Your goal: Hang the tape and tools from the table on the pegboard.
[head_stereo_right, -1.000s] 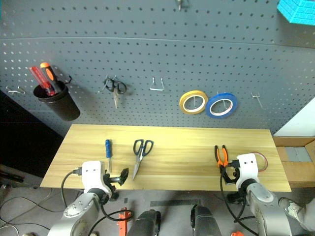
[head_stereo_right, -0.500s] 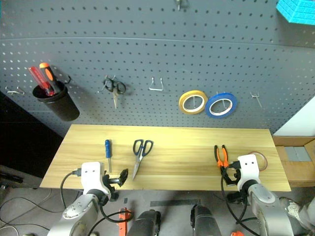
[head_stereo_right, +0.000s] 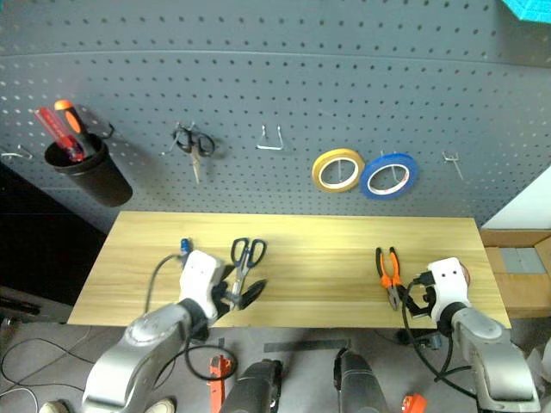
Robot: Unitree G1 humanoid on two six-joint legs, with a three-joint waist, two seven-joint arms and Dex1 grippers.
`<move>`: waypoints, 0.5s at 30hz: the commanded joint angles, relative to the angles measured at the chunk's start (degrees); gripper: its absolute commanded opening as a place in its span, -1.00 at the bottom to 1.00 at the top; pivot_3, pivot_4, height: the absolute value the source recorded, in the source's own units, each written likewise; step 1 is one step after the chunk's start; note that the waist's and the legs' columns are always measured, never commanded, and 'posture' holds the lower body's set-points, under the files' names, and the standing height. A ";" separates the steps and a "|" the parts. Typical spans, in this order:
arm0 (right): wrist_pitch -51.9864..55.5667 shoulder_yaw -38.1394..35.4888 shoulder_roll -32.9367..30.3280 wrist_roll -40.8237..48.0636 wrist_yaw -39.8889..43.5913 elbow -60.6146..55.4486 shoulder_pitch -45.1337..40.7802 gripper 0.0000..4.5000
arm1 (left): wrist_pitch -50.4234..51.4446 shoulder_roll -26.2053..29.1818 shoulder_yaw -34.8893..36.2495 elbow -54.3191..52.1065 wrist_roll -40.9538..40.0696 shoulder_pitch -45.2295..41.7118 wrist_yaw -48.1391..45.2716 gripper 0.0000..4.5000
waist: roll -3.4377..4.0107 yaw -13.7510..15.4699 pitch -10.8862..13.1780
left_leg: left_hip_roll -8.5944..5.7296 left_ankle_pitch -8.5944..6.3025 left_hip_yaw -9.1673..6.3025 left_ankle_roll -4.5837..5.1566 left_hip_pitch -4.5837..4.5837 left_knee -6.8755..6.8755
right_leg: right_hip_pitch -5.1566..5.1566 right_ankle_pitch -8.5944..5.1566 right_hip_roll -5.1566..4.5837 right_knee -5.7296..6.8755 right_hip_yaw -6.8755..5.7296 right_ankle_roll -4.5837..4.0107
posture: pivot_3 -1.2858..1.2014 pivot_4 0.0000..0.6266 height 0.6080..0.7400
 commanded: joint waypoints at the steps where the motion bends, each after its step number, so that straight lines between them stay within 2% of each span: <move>1: 0.57 -2.80 -2.96 1.70 2.76 4.79 -3.16 1.00 | -4.40 -0.20 -8.73 4.75 -0.92 -7.22 -9.92 0.99 | -0.03 -0.37 0.46 | 0.00 0.00 0.03 0.00 -0.03 -0.01 | -0.04 0.02 0.00 -0.01 0.03 0.03 | -0.02 0.13 1.00; 6: -2.00 -3.17 -6.47 1.39 4.95 15.79 -9.82 1.00 | -11.52 -4.83 -19.05 16.25 0.51 -18.38 -21.00 0.99 | -0.14 -1.57 1.86 | 0.00 -0.13 0.17 0.23 -0.09 0.02 | -0.09 0.20 -0.01 -0.02 0.14 -0.21 | -0.06 0.23 1.00; 15: -5.65 -1.21 -6.85 1.08 6.85 28.36 -18.46 1.00 | -29.08 -15.79 -24.46 41.30 7.48 -32.35 -26.65 0.99 | -0.26 -3.18 4.19 | -0.01 -0.21 0.41 0.39 -0.09 0.12 | -0.12 0.27 -0.01 0.03 0.41 -0.16 | -0.11 0.41 1.00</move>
